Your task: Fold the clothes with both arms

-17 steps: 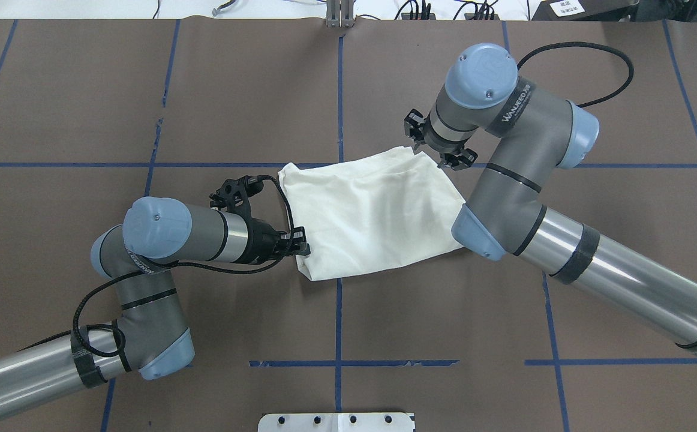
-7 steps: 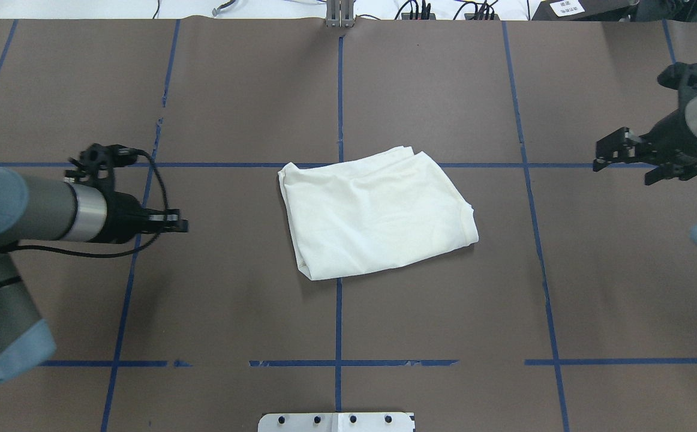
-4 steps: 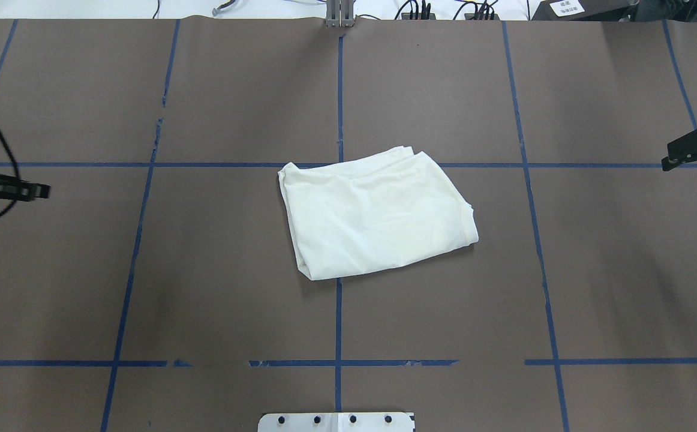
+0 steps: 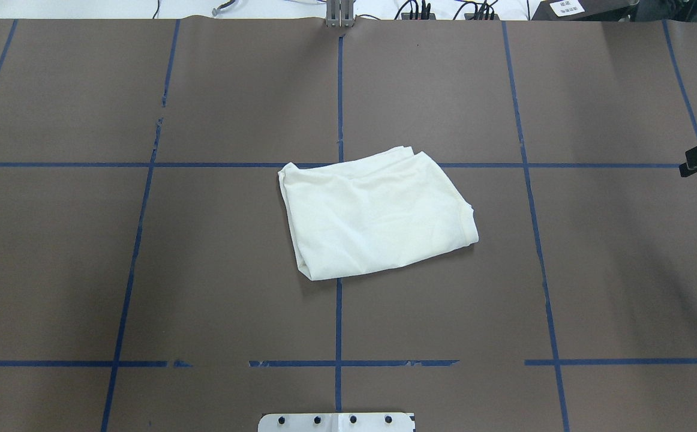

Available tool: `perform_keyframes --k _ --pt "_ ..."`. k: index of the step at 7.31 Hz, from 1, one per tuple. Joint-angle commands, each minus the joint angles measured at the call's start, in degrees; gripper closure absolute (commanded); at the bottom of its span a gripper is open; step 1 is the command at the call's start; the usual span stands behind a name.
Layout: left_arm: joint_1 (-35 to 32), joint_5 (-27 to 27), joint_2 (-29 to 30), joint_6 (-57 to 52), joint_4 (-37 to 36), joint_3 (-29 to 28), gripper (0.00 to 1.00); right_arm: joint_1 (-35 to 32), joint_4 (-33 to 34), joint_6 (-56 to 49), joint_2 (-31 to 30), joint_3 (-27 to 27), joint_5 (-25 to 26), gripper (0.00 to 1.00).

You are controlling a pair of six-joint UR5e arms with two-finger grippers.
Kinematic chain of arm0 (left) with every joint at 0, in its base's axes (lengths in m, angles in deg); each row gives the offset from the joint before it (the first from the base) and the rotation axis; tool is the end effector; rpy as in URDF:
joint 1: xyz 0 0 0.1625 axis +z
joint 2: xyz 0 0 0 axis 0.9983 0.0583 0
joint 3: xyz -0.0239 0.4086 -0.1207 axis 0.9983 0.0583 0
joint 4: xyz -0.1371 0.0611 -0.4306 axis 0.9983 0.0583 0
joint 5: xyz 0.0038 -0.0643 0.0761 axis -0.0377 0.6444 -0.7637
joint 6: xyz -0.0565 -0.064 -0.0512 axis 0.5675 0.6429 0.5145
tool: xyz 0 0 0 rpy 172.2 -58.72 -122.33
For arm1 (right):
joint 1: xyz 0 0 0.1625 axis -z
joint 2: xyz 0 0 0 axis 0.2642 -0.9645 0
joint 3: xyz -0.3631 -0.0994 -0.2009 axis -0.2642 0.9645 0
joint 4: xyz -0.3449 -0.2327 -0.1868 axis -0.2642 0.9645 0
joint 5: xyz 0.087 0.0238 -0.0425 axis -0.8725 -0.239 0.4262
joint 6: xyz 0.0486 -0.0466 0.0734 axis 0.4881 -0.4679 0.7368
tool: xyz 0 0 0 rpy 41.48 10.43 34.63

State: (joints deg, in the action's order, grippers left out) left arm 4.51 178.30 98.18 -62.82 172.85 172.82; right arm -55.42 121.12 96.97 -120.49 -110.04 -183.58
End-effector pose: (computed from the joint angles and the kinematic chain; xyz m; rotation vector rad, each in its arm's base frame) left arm -0.0071 -0.5017 0.5196 0.5056 0.6608 0.2334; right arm -0.1068 -0.5195 0.5085 0.0702 -0.7729 0.0484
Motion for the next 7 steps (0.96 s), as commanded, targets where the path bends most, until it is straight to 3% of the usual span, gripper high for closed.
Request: perform_keyframes --k 1,3,5,7 --pt "-1.61 5.38 2.27 -2.47 -7.33 -3.05 0.00 -0.02 -0.31 -0.01 -0.32 0.00 0.11 0.00" --pt "-1.52 9.88 -1.48 0.16 -6.30 -8.83 0.00 -0.02 -0.66 0.43 -0.50 -0.09 -0.15 0.00" --pt "-1.44 10.34 -1.60 0.43 -6.81 -8.60 0.00 0.07 -0.58 0.52 -1.03 0.17 -0.15 0.00" --pt "-1.35 10.25 -1.68 0.17 -6.73 -12.19 0.00 0.07 -0.66 0.69 -1.03 0.52 -0.15 0.00"
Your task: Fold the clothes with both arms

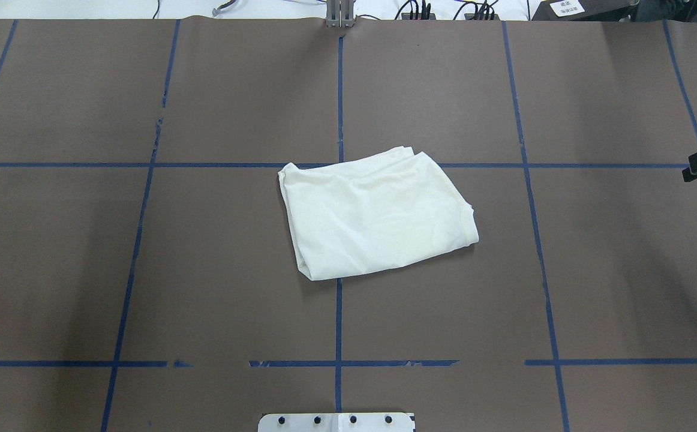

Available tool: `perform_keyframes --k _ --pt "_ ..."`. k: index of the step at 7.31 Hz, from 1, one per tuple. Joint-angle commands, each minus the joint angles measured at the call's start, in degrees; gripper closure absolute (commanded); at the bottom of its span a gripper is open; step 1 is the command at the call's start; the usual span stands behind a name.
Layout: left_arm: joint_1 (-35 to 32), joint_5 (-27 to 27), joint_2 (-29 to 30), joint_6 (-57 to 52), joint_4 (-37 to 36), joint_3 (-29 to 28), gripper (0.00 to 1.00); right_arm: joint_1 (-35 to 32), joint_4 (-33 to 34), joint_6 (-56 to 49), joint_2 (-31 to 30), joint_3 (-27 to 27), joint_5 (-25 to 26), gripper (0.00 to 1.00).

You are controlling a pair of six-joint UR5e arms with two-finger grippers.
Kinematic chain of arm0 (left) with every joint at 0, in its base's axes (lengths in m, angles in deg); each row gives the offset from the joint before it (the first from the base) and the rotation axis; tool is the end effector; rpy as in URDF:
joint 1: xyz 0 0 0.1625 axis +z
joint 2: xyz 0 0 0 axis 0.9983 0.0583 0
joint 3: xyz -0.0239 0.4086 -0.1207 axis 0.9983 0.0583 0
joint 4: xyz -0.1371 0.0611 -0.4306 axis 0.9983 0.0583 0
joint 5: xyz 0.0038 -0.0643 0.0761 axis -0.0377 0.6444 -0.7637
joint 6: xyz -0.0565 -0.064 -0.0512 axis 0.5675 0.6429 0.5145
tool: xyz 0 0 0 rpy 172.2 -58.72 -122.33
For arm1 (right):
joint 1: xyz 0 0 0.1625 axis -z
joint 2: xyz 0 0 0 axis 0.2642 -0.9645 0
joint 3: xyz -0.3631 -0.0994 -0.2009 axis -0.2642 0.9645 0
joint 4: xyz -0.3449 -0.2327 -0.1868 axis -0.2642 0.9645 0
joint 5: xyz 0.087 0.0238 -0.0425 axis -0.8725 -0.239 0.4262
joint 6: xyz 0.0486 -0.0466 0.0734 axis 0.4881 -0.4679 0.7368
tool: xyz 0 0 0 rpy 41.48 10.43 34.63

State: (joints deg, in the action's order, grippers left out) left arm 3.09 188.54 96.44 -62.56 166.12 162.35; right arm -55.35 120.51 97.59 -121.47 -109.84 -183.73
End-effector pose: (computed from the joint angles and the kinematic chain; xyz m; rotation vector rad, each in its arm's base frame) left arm -0.0083 -0.4801 0.6398 0.1687 0.8141 0.1271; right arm -0.1058 -0.5142 0.5178 0.0555 -0.7720 0.0604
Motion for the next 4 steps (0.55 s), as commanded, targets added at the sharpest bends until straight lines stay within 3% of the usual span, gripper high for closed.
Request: perform_keyframes --k 1,2,4 --pt "0.07 -0.69 0.31 -0.10 -0.18 -1.90 0.00 0.01 -0.06 0.07 -0.13 1.46 -1.83 0.00" --pt "0.16 -0.70 0.49 -0.10 0.00 -1.64 0.00 -0.08 -0.06 -0.02 -1.26 2.25 -7.07 0.00" --pt "0.16 -0.70 1.37 -0.19 0.17 -1.90 0.00 -2.35 -1.20 0.07 -4.60 2.96 -8.96 0.00"
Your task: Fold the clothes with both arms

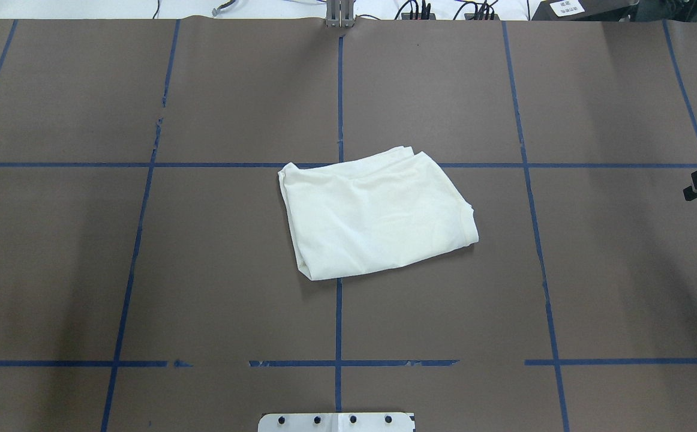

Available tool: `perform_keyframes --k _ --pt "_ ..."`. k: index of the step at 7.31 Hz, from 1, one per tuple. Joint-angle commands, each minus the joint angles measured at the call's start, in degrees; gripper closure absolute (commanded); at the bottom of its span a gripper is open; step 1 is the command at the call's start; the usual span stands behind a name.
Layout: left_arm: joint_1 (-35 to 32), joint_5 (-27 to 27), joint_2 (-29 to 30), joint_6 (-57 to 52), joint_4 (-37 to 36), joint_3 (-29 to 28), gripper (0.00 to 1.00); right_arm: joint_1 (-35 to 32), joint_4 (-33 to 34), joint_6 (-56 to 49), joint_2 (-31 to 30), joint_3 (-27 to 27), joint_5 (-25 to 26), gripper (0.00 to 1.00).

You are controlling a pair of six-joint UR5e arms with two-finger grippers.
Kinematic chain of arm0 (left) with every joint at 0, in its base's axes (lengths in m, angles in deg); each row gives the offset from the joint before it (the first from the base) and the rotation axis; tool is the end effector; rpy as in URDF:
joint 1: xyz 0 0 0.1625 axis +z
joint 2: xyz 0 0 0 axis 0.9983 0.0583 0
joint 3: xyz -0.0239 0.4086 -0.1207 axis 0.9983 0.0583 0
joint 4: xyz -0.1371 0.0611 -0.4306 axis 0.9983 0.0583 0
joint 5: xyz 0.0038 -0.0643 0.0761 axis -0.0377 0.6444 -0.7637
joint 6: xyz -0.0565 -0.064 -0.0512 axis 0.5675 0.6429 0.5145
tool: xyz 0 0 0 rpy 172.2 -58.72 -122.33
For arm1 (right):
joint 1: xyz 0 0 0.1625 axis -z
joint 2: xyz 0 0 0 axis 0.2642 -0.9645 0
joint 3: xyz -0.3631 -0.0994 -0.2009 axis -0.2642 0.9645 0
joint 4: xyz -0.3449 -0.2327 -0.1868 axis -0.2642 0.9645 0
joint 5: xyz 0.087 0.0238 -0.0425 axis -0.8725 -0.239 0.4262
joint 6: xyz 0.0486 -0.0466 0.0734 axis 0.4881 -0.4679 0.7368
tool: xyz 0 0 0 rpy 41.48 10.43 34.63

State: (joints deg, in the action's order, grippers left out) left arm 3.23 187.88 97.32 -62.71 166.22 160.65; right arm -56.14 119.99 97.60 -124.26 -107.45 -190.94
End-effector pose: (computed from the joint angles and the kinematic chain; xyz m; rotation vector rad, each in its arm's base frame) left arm -0.0073 -0.4860 0.6494 0.1584 0.8020 0.1255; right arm -0.1015 -0.4949 0.5565 -0.0685 -0.8530 0.0793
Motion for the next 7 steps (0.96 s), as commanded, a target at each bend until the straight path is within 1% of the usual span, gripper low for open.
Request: perform_keyframes --k 1,2,3,4,5,7 --pt "0.02 -0.04 0.58 -0.03 -0.01 -0.03 0.00 -4.71 -0.76 -0.20 -3.04 2.31 -3.32 0.00" --pt "0.02 -0.04 0.58 -0.03 -0.01 0.06 0.00 -7.27 -1.03 -1.07 -4.27 4.16 -6.73 0.00" --pt "0.02 -0.04 0.58 -0.03 -0.01 0.15 0.00 -7.64 -3.90 -4.13 -6.02 5.05 -6.94 0.00" --pt "0.02 -0.04 0.58 -0.03 -0.01 0.06 0.00 -7.56 -8.11 -4.07 -6.13 8.28 -6.94 0.00" --pt "0.02 -0.04 0.58 -0.03 -0.27 0.06 0.00 -7.56 -11.19 -3.46 -5.95 9.35 -6.94 0.00" --pt "0.02 -0.12 0.58 -0.03 -0.28 0.15 0.00 -7.47 -11.58 -2.49 -5.60 8.49 -6.59 0.00"
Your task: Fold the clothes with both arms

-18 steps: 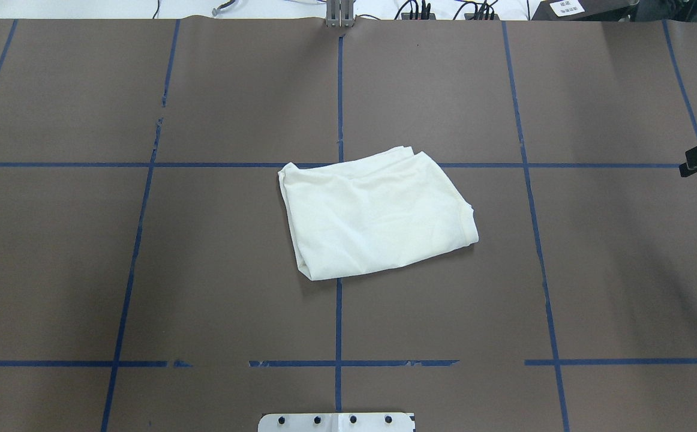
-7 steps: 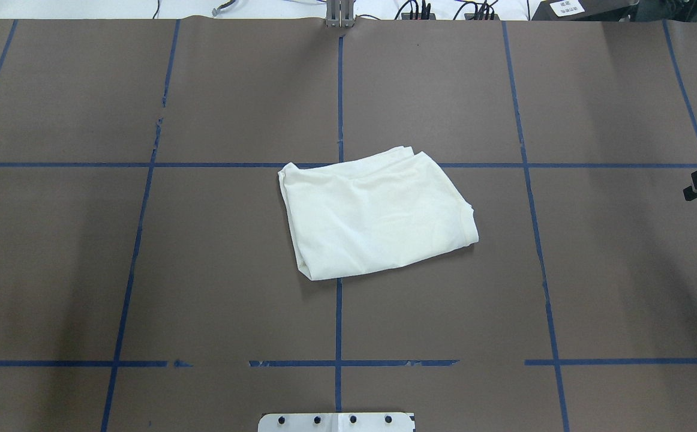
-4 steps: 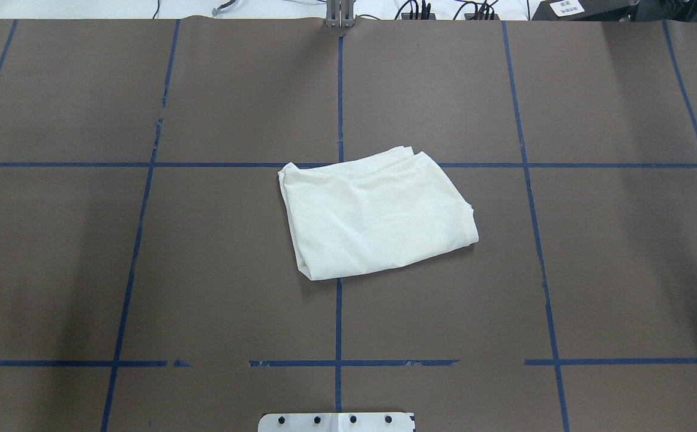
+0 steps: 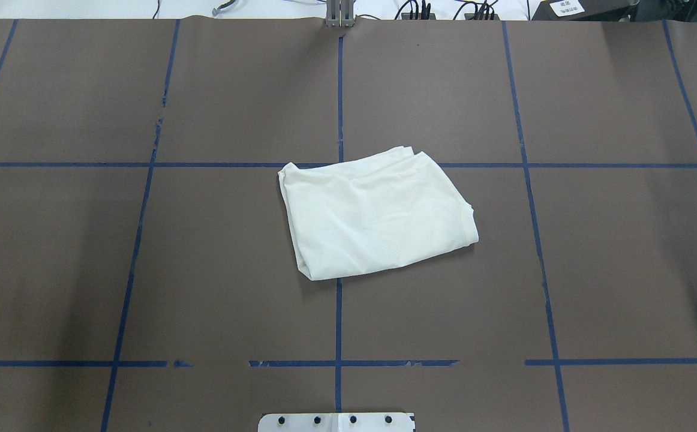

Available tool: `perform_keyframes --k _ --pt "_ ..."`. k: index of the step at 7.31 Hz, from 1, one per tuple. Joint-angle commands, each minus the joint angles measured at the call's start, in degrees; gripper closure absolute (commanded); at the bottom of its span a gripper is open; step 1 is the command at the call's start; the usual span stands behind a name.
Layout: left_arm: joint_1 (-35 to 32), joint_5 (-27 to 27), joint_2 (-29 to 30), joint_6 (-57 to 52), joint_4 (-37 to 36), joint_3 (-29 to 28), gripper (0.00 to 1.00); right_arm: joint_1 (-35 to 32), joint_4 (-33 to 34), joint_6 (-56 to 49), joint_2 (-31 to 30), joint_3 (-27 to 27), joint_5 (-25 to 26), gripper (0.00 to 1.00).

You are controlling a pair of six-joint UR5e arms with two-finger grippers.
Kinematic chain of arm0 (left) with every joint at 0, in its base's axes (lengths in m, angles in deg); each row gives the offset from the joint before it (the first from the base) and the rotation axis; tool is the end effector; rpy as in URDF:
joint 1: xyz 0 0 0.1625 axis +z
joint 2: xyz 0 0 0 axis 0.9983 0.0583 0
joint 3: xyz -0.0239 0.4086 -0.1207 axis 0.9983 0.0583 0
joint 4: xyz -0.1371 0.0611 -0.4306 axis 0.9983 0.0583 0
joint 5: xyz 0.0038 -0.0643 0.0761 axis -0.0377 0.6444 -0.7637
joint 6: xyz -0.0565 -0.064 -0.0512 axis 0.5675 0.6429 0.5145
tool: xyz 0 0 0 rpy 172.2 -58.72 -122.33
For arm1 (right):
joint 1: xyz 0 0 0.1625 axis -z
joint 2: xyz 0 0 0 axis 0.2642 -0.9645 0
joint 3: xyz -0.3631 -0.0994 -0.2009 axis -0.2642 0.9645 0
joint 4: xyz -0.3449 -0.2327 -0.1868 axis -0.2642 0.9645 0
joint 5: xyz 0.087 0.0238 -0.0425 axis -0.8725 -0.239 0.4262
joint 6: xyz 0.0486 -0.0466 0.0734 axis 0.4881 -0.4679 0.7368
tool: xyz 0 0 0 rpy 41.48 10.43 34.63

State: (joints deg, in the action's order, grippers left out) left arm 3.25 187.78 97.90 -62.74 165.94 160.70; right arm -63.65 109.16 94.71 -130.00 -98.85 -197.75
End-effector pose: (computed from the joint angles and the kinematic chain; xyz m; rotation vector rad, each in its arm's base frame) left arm -0.0067 -0.4908 0.6447 0.1645 0.8007 0.1285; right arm -0.0350 -0.4591 0.6569 -0.0901 -0.9492 0.1602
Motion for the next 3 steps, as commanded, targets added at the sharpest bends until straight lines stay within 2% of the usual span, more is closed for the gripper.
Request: perform_keyframes --k 1,3 --pt "0.00 -0.03 0.35 0.00 -0.09 0.19 0.00 0.13 -0.83 0.40 0.23 -0.12 0.22 0.00" --pt "0.00 -0.03 1.49 0.09 -0.09 0.36 0.00 0.30 -0.83 0.40 0.23 -0.12 0.22 0.00"
